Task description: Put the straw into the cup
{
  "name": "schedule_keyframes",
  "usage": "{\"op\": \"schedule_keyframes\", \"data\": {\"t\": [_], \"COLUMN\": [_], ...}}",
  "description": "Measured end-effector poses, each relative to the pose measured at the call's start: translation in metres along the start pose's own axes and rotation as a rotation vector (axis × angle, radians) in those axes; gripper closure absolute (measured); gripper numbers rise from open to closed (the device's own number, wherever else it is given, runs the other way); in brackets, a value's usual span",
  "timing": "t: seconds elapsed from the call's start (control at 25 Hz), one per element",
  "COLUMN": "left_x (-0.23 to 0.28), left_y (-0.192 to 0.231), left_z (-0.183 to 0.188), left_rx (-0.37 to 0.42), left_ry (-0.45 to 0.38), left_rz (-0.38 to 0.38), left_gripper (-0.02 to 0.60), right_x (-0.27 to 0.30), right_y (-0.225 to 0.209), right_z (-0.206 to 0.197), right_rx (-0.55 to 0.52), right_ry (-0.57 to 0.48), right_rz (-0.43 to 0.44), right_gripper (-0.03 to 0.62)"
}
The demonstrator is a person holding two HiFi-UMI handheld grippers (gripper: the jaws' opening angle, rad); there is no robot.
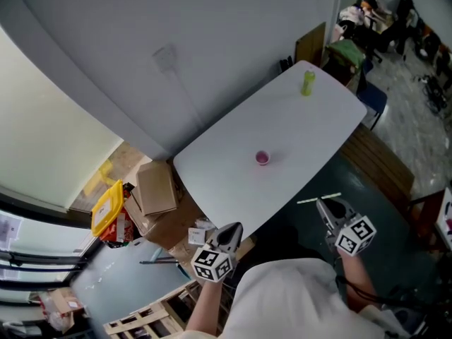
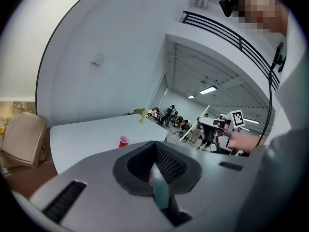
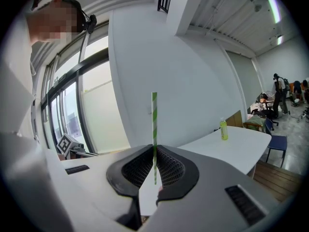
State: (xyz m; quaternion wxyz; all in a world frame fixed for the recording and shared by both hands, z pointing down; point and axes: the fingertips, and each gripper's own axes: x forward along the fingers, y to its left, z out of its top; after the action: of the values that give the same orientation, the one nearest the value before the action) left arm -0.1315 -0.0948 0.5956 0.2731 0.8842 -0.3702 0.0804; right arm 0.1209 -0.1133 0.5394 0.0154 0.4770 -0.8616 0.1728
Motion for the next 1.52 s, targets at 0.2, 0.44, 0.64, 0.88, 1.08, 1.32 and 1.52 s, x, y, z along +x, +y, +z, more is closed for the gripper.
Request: {"op": "schedule_keyframes", "data": {"t": [0.2, 0.44, 0.64, 0.88, 1.08, 1.32, 1.52], "left_x": [0.013, 0.03, 0.049, 0.068, 0.075, 0.078, 0.078], "left_y": [-0.003, 0.0, 0.011, 0.023, 0.025, 0.029, 0.033], "left_z": [-0.001, 0.01, 0.016, 0.024, 0.023, 0.018, 0.01], "left_rx": [-0.008, -0.064, -0.09, -0.148, -0.197, -0.241, -0.282], "left_ry": [-0.013, -0.08, -0.1, -0.133, -0.143, -0.144, -0.133], "left_rz": [0.026, 0.12, 0.2, 0.294, 0.363, 0.43, 0.474], "left_gripper": [0.58, 0.58, 0.58, 0.58, 0.58, 0.58, 0.58], "right_x": [0.017, 0.05, 0.095, 0.156, 0.205, 0.257, 0.292], "right_y": [-0.015, -0.044, -0.073, -0.1, -0.109, -0.116, -0.117], "right_z": [0.004, 0.013, 0.009, -0.003, -0.012, -0.039, -0.07], "right_rx": [-0.022, -0.08, -0.077, -0.084, -0.123, -0.143, -0.142], "right_ry": [0.019, 0.069, 0.106, 0.167, 0.224, 0.271, 0.326], "right_rz": [0.049, 0.122, 0.177, 0.257, 0.31, 0.349, 0.369], "right_gripper": [0.545, 0.545, 0.545, 0.545, 0.545, 0.545, 0.545]}}
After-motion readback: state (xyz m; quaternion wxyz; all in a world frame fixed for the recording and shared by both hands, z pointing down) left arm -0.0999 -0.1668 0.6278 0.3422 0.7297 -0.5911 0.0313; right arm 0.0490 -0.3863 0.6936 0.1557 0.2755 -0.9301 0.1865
